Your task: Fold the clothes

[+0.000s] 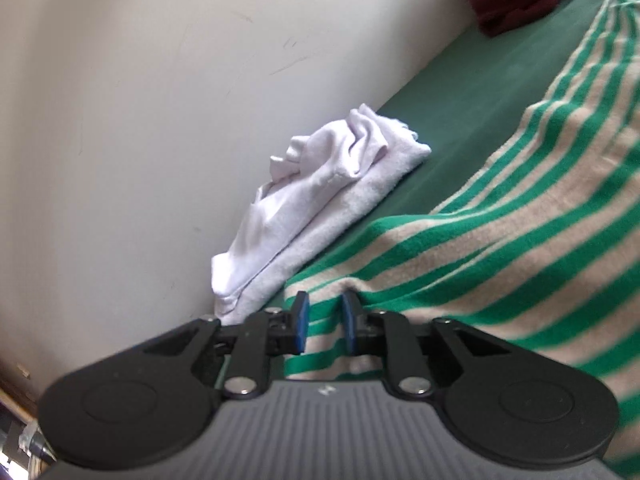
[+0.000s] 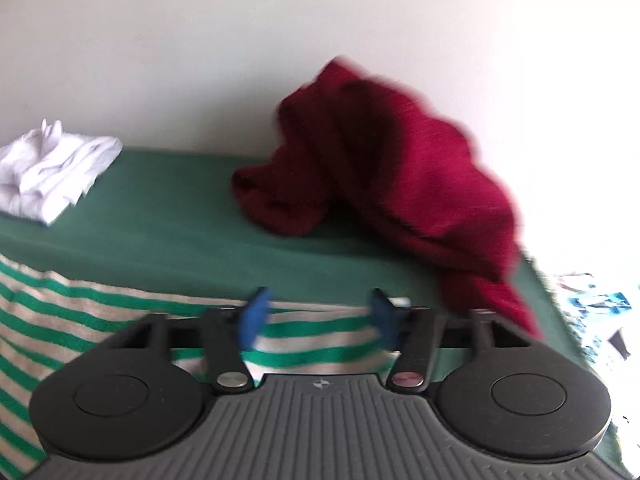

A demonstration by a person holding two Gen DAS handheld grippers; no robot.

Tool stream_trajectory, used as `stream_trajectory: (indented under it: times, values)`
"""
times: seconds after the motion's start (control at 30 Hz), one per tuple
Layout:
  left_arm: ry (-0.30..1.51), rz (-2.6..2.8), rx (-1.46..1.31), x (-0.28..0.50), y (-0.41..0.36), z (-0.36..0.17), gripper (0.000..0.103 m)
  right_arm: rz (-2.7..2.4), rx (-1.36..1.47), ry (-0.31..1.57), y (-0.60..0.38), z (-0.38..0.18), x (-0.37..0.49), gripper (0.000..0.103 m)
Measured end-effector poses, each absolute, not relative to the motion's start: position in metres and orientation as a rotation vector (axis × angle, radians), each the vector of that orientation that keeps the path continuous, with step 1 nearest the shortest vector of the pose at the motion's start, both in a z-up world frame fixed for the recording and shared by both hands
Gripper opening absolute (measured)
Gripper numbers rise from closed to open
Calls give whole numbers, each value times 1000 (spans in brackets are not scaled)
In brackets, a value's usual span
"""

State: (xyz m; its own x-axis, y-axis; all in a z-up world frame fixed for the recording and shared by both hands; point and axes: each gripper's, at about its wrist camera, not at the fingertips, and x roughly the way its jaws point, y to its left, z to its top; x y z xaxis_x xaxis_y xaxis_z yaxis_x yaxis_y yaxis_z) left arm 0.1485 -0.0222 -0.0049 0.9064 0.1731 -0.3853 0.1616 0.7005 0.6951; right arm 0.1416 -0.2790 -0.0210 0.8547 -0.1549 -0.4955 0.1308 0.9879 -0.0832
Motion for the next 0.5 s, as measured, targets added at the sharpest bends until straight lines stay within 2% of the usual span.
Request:
stream_trajectory:
  times: [0.07, 0.1, 0.13, 0.23, 0.3, 0.4, 0.47, 0.5]
  values:
    - [427, -8, 772, 130, -3, 13, 33, -122, 77, 493, -295, -1, 106, 61]
    - [426, -20, 741, 117, 9, 25, 40, -75, 114, 511, -300, 6, 88, 62]
    - [434, -52, 718, 100, 19, 35, 43, -12, 124, 554, -301, 11, 69, 62]
    - [469, -175, 657, 41, 45, 60, 47, 161, 141, 681, -296, 15, 9, 60]
    - [509, -224, 629, 9, 49, 56, 46, 260, 142, 762, -287, 9, -36, 59]
    - [575, -289, 589, -37, 50, 44, 47, 279, 152, 865, -283, -12, -82, 51]
    - [601, -301, 587, -62, 51, 32, 47, 194, 101, 833, -291, -17, -103, 31]
    - [577, -277, 600, -67, 53, 25, 47, 140, 72, 809, -296, -17, -112, 27]
